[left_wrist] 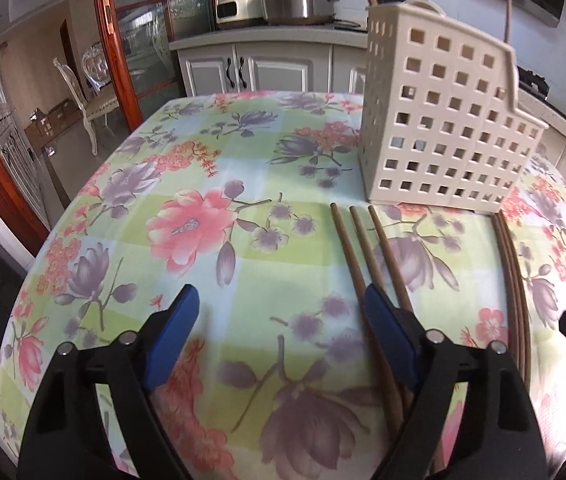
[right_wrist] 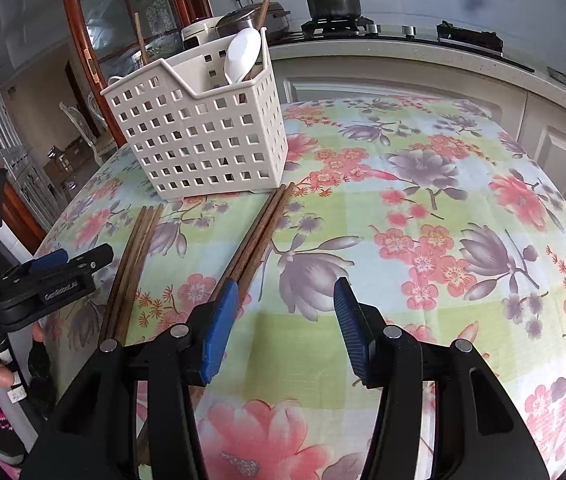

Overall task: Organize utensils
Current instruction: 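Move both tools down toward the brown chopsticks lying beside the basket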

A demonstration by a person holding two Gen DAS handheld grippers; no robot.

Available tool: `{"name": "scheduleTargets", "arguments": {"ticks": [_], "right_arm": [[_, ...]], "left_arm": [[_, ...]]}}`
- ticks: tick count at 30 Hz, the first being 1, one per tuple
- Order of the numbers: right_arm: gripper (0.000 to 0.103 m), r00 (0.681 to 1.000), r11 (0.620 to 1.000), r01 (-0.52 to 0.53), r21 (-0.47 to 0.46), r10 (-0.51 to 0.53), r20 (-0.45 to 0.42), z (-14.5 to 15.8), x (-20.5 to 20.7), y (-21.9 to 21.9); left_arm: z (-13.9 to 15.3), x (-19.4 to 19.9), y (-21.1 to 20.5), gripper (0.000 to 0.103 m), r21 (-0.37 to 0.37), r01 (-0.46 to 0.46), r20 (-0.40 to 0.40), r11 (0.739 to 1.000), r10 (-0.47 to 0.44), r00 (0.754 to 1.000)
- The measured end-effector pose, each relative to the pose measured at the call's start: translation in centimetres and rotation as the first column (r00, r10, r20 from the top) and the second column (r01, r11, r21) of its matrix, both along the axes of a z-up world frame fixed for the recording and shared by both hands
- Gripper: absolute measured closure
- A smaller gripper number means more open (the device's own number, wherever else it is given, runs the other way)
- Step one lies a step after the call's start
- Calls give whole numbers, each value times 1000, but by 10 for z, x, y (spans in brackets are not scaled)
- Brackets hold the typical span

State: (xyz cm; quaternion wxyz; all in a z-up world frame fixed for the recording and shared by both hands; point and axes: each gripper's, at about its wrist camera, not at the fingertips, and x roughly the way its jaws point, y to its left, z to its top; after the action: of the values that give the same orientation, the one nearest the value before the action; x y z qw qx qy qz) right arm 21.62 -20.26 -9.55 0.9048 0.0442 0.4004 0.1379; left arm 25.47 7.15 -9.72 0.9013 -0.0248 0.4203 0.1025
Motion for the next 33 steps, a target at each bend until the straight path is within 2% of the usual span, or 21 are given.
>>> {"name": "scheduleTargets", "arguments": {"ticks": [4,9,15,16,17,18,21,23,33], "right_arm": [[54,1000,1000,2,-3,-3,-4,1,4,-1],[54,1000,1000,9,-10,-9,-20,-2,10,-2],[54,999,999,-7,-34,6,-32,-4,13,5],[55,999,999,-9,-44,7,-35,-4,15,7],[55,999,999,-7,-49,5,-39,-4,17,9],[61,999,999,-10,-54,7,-44,-5,19,11],[70,997,997,-22,-74,16,-74,-10,28,19],[74,995,997,-28,-68,22,-94,-14,34,24],[75,996,995,-4,-95,-5,-94,-15,48,35]], "left_arm": [[-4,20,2,29,-22,8,-42,1000,-9,999],[-8,26,-3,32,-32,37,-51,999,-38,998],[-11,29,-3,41,-39,40,-52,998,-42,998],[-11,29,-3,46,-38,45,-49,998,-46,998],[-10,28,-4,51,-36,53,-46,998,-54,997],[-10,28,-4,57,-35,59,-44,998,-61,997],[-10,26,-8,63,-31,78,-38,996,-79,996],[-10,25,-8,63,-31,84,-32,996,-85,996],[-10,21,-7,62,-35,102,-17,994,-102,995]]}}
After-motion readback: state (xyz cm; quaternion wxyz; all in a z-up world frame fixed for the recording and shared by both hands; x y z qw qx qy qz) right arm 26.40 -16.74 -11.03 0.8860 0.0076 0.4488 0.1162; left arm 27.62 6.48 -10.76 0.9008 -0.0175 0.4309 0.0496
